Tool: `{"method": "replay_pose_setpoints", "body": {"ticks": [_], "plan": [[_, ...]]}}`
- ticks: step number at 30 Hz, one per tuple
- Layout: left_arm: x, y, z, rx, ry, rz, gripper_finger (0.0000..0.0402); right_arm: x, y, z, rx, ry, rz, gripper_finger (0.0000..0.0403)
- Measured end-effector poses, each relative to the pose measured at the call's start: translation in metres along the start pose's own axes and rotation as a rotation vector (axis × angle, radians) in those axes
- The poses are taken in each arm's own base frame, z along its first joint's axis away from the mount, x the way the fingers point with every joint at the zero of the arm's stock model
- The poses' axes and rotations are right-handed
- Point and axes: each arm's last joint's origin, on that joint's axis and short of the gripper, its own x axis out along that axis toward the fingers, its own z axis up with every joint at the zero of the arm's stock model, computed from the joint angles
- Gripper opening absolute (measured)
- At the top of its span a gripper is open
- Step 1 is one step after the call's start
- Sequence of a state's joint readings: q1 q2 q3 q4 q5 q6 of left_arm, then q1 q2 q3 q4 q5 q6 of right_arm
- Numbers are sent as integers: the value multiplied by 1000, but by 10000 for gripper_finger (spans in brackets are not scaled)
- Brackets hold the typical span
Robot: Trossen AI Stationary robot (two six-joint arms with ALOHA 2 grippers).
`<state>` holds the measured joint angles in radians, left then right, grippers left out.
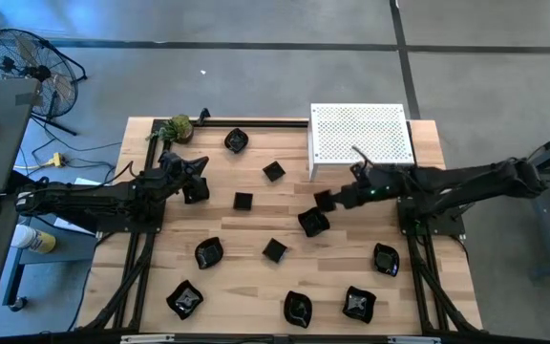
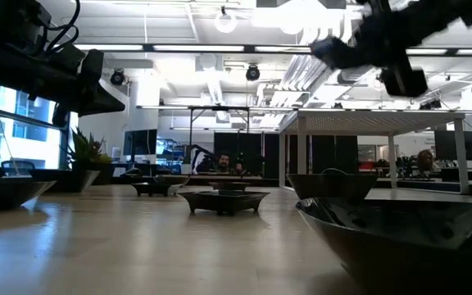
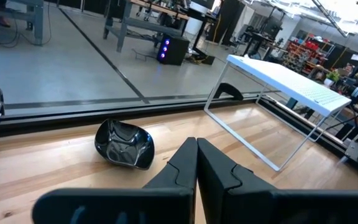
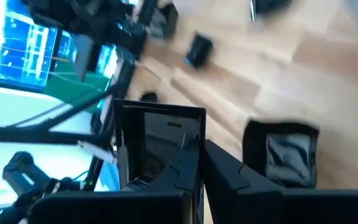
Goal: Pick & Place Mini shaped plates
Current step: Put the square plate on the shelf
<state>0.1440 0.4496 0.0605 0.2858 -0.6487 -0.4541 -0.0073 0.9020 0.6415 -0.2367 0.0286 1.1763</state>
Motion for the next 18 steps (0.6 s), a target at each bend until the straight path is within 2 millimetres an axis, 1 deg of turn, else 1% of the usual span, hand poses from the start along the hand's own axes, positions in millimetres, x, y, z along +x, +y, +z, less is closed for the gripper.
{"method": "replay_pose_setpoints", "body": {"ticks": [3,5,7,9,12,18], "plan": [[0,0,0,1,1,1,1,-13,18,17,-18,-66,-21,13],[0,0,0,1,1,0,1,-22,26,30,-13,-117,-38,13],[0,0,0,1,1,0,1,-30,31,45,-4,-172,-51,13],[0,0,0,1,1,0,1,-38,31,60,1,-224,-74,13],[0,0,0,1,2,-2,1,-47,21,82,-4,-288,-124,13],[0,0,0,1,2,-2,1,-55,-12,126,33,-373,-199,13]]}}
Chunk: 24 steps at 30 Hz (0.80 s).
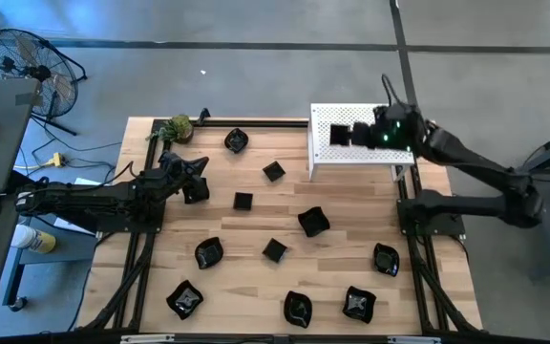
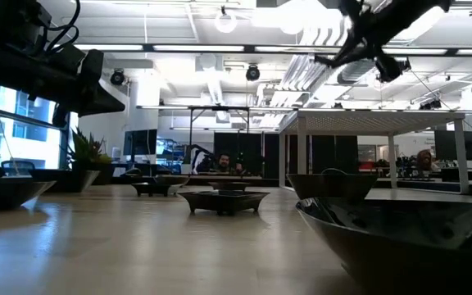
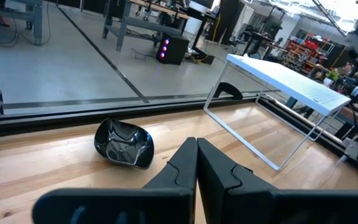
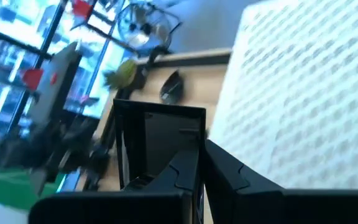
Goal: Pick & Place Mini shaped plates
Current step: Put the square plate on the shelf
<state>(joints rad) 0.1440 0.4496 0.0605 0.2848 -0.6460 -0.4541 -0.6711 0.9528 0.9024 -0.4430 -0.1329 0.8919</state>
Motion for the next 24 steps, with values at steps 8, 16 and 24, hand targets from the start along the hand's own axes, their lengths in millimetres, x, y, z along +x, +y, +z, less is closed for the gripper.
{"method": "replay_pose_setpoints", "body": {"ticks": [8,16,24], "plan": [[0,0,0,-1,1,-3,1,40,-28,59,39,3,-25,13],[0,0,0,4,4,-1,1,85,-21,98,-41,177,-181,13],[0,0,0,4,4,-1,1,114,-34,107,-12,268,-267,13]]}}
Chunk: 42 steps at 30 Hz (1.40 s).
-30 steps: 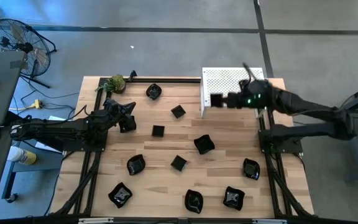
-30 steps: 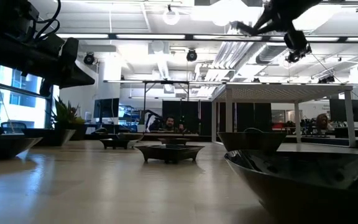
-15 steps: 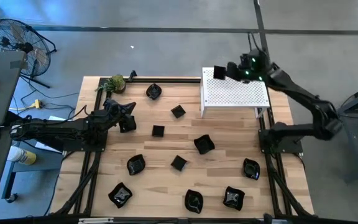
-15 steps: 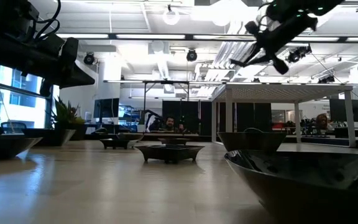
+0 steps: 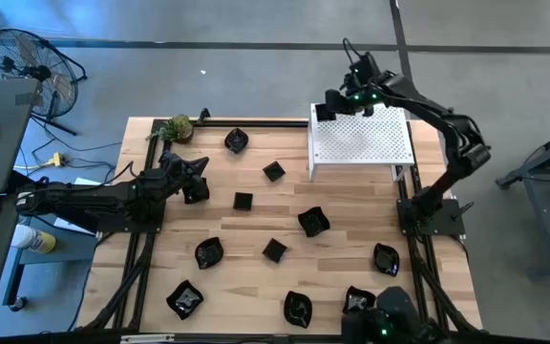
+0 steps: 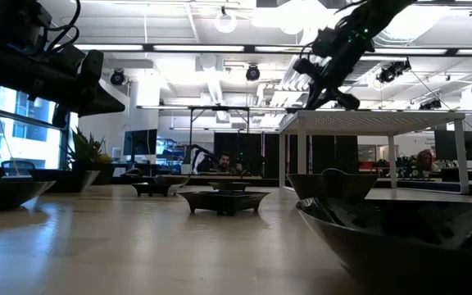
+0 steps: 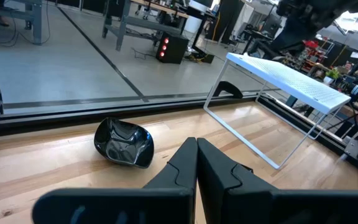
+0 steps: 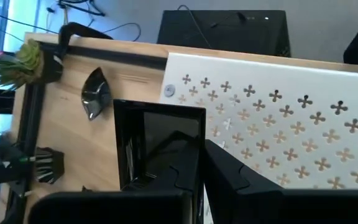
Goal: Pick & Place Mini shaped plates
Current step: Put the square plate on the shelf, then put the distorted square plate on the shelf
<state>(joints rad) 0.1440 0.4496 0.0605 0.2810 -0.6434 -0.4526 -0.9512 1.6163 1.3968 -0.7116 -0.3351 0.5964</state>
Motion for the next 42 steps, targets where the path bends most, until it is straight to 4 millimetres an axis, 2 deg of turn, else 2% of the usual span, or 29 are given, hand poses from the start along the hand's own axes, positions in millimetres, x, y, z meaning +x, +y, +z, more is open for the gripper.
{"method": "replay_pose_setpoints", "body": {"ticks": [9,20,32,37,42], "plan": [[0,0,0,3,0,0,1,-3,-17,7,44,-17,-86,13],[0,0,0,3,1,0,1,-1,-16,4,58,5,-76,16],[0,3,-6,47,59,15,1,-3,-16,4,82,-1,-74,70],[0,2,-6,45,64,-1,1,-21,-10,1,16,-35,-44,56],[0,1,-5,91,53,-13,1,-61,4,-8,-192,-128,7,10]]}}
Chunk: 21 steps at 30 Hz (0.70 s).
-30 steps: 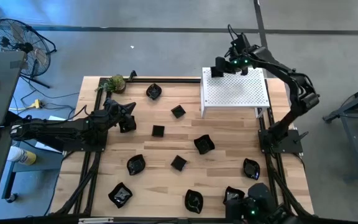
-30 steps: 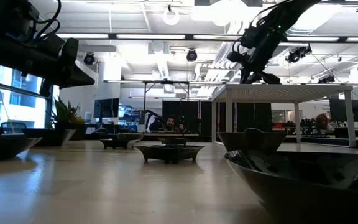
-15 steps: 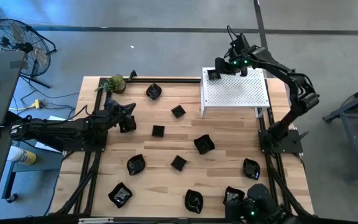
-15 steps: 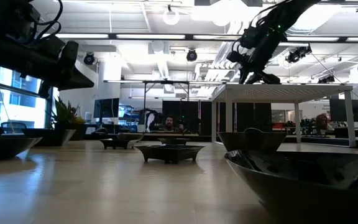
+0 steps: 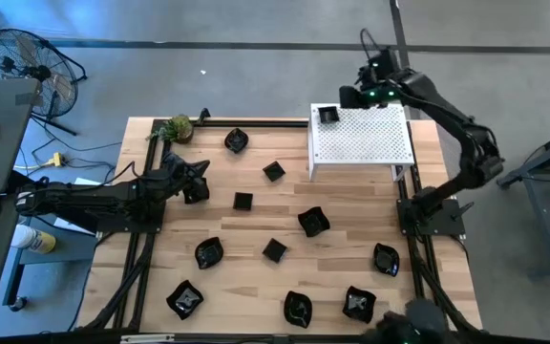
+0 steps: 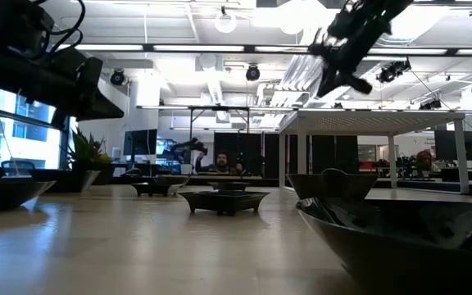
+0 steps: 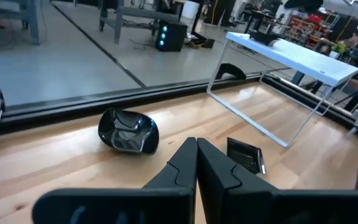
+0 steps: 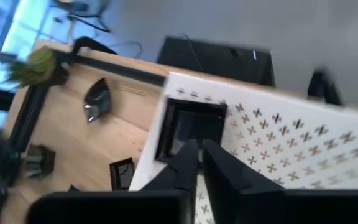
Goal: Pick & Place Mini shaped plates
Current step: Put the distorted square plate on the shelf
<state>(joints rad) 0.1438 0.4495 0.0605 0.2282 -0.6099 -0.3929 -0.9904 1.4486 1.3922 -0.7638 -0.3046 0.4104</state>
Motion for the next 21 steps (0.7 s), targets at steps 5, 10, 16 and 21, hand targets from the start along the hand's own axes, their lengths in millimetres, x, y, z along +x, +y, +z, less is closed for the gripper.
{"method": "replay_pose_setpoints", "body": {"ticks": [5,10,16,21], "plan": [[-1,-7,10,-11,-39,-132,1,-42,26,-16,-268,-75,75,10],[1,-13,21,57,54,-112,1,-64,54,-35,-431,-113,136,2],[5,-20,27,122,169,-92,1,-67,87,-52,-589,-150,212,2],[10,-23,24,134,213,-90,1,-53,107,-68,-653,-182,344,1]]}}
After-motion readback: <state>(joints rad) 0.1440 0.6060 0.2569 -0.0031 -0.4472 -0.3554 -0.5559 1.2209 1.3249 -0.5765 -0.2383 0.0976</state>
